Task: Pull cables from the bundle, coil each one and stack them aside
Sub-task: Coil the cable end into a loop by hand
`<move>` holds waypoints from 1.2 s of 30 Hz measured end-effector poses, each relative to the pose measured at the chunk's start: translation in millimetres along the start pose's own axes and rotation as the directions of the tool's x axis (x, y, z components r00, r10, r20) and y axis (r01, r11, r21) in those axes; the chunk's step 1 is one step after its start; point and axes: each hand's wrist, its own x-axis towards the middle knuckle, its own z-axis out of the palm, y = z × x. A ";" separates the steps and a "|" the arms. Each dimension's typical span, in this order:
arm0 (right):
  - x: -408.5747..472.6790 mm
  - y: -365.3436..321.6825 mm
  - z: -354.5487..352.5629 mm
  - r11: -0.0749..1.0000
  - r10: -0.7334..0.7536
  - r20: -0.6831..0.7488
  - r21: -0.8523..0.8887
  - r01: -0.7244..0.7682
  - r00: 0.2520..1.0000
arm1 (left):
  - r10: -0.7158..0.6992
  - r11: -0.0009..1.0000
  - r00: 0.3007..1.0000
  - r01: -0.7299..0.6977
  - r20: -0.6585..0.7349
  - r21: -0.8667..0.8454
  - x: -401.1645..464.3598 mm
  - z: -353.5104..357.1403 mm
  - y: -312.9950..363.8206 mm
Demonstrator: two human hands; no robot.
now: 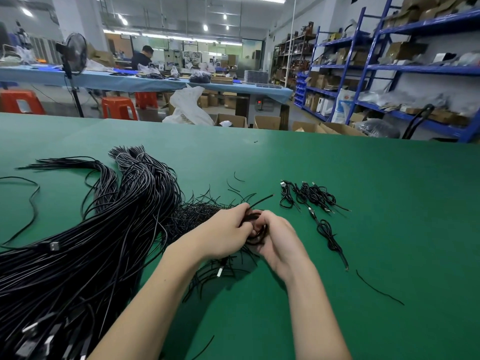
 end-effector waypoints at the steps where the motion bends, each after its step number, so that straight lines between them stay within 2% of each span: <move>1: 1.3 1.8 4.2 0.999 0.001 -0.034 0.034 0.000 0.999 | -0.009 1.000 1.000 0.009 0.009 -0.002 0.2 0.9 1.3; 3: 3.5 3.5 8.8 0.998 -0.011 -0.098 0.061 0.017 0.995 | -0.038 0.999 0.998 0.038 0.041 -0.012 0.3 2.0 2.3; 6: 2.2 2.5 9.6 0.998 -0.066 -0.143 -0.004 0.066 0.988 | -0.041 0.999 0.997 0.040 0.062 0.019 0.6 3.5 0.9; 10: -0.5 0.0 10.7 0.985 -0.149 -0.160 -0.107 0.133 0.976 | -0.009 0.993 1.000 0.007 0.014 0.120 2.0 8.1 4.3; 13: -1.7 0.3 10.6 0.975 -0.195 -0.143 -0.132 0.177 0.970 | 0.031 0.995 0.999 -0.027 -0.035 0.100 2.2 9.1 4.0; 15: -0.4 -1.1 9.6 0.978 -0.203 -0.139 -0.078 0.193 0.969 | 0.054 0.997 0.995 -0.049 -0.084 0.065 2.6 10.2 3.1; 18: -0.2 -6.7 9.4 0.975 -0.102 -0.077 0.189 0.115 0.992 | 0.070 0.997 0.975 -0.061 -0.210 0.050 5.2 13.3 1.9; 19: -0.6 -7.4 7.9 0.978 -0.049 -0.060 0.200 0.060 0.997 | 0.070 0.997 0.964 -0.062 -0.258 0.041 6.0 14.4 1.5; 21: -2.2 -7.7 3.8 0.996 0.037 -0.034 0.079 -0.034 0.999 | 0.100 0.995 0.942 -0.086 -0.321 0.057 6.8 16.1 0.4; 23: -4.7 -7.7 2.9 0.999 0.039 0.063 -0.019 -0.038 0.997 | 0.143 0.989 0.938 -0.121 -0.316 0.087 5.8 18.0 -0.4; 25: -6.1 -6.8 5.6 0.998 -0.016 0.120 -0.066 0.024 0.993 | 0.190 0.977 0.945 -0.156 -0.267 0.143 4.4 19.1 0.0; 29: -6.2 -5.5 11.3 0.985 -0.113 0.064 -0.122 0.120 0.992 | 0.286 0.955 0.927 -0.255 -0.241 0.149 3.5 19.0 5.8; 33: -7.2 -5.9 11.0 0.990 -0.107 -0.046 -0.097 0.102 0.993 | 0.328 0.944 0.915 -0.325 -0.234 0.050 2.7 16.9 14.6; 36: -5.2 -7.4 12.9 0.995 -0.057 -0.075 -0.089 0.050 0.996 | 0.333 0.942 0.919 -0.332 -0.212 0.041 3.8 19.2 14.1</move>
